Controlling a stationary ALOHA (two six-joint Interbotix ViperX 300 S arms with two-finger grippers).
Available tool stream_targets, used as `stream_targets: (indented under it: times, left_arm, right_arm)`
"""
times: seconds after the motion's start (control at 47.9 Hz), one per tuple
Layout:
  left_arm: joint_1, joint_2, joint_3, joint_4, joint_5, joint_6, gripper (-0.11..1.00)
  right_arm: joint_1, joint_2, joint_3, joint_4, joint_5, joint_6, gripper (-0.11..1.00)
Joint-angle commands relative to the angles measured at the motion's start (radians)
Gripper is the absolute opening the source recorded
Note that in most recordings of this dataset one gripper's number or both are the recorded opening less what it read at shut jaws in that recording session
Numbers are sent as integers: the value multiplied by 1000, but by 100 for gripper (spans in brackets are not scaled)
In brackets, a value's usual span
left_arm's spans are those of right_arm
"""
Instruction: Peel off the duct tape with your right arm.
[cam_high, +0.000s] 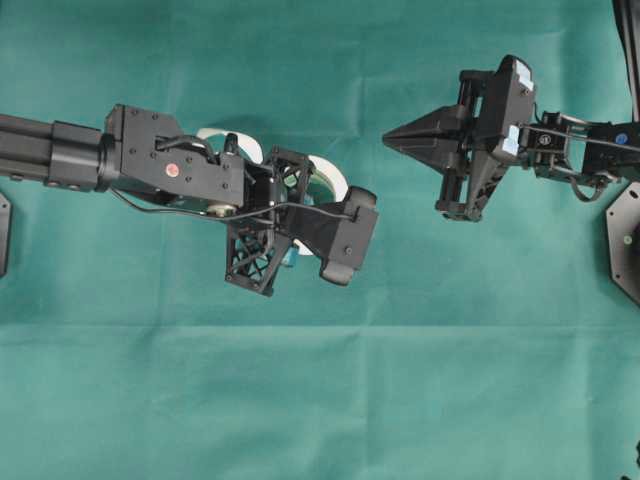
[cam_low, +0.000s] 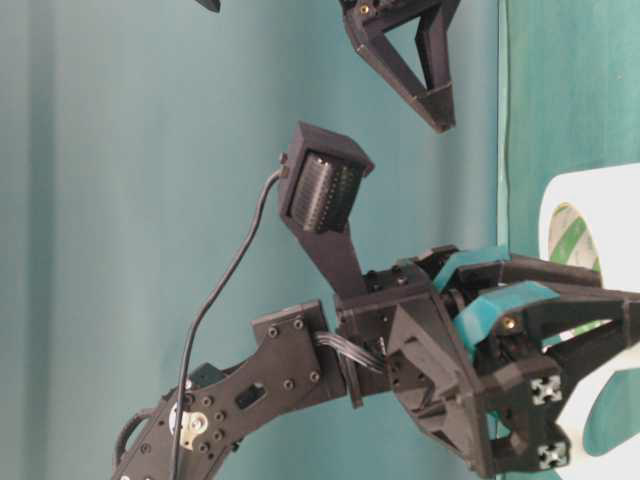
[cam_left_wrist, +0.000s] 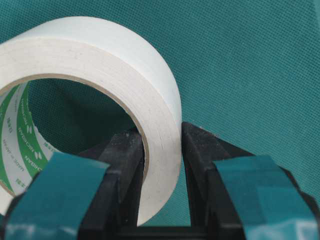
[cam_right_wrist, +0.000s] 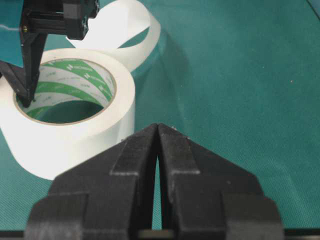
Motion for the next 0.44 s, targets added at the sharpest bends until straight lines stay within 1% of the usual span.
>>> stream_targets:
  times: [0.0,0.104,0.292,0.417]
  left_arm:
    - [0,-21,-31,3,-3,-2,20]
    - [0,-21,-29,3,-3,-6,20]
    - [0,-21,-32,3,-5,-40,20]
    - [-2,-21,-32,3,-5,-46,20]
  right_arm:
    - [3,-18,-11,0,-9,2,-10]
    - [3,-18,-11,0,-9,2,-10]
    - [3,-18,-8,-2,-9,2,-10]
    - [5,-18,-9,0,-9,2,-10]
